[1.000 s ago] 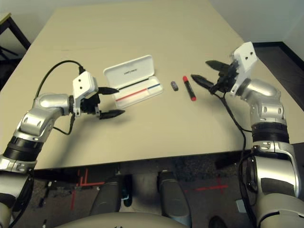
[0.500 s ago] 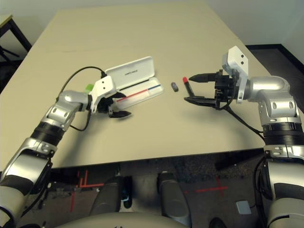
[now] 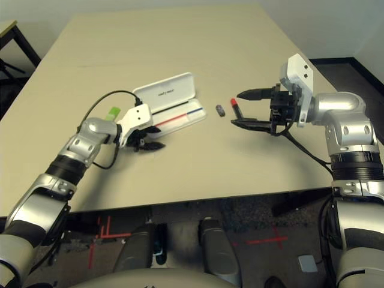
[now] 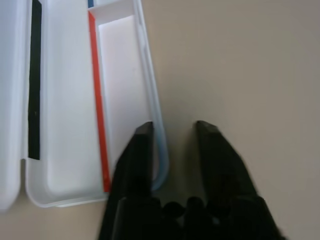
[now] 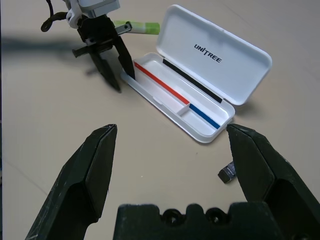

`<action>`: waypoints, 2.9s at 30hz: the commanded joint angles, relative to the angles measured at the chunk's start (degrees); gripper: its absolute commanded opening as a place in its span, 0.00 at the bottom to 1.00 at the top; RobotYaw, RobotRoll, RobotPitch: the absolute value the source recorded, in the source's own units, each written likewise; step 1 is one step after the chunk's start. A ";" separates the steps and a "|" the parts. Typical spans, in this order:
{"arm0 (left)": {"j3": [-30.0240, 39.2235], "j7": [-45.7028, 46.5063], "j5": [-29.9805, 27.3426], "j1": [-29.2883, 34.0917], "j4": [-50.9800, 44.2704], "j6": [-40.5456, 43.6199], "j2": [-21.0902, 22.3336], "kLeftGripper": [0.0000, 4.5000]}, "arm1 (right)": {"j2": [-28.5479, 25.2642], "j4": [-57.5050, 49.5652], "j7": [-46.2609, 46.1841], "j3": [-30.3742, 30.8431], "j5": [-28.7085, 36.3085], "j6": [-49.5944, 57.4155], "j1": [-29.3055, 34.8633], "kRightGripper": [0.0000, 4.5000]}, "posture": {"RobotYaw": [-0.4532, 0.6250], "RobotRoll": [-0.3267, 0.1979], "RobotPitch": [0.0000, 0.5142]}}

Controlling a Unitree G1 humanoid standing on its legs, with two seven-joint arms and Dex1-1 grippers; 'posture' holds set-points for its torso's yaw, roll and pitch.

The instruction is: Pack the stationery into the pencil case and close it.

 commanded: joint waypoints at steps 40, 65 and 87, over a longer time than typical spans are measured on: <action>-2.81 -14.69 -1.78 10.64 -24.94 2.84 8.31 0.00 | -2.47 3.95 -0.52 -0.36 -0.99 -1.37 2.37 1.00 | 0.34 0.62 0.21; 8.07 -16.74 -15.59 13.69 -33.20 10.10 13.72 0.99 | 3.54 8.65 -27.12 -4.35 -3.21 7.05 2.02 1.00 | 0.37 0.62 0.24; 15.59 -13.31 -20.73 12.84 -28.55 11.01 15.53 0.99 | 17.59 25.99 -52.51 -2.41 -10.72 18.31 -8.35 1.00 | 0.40 0.62 0.25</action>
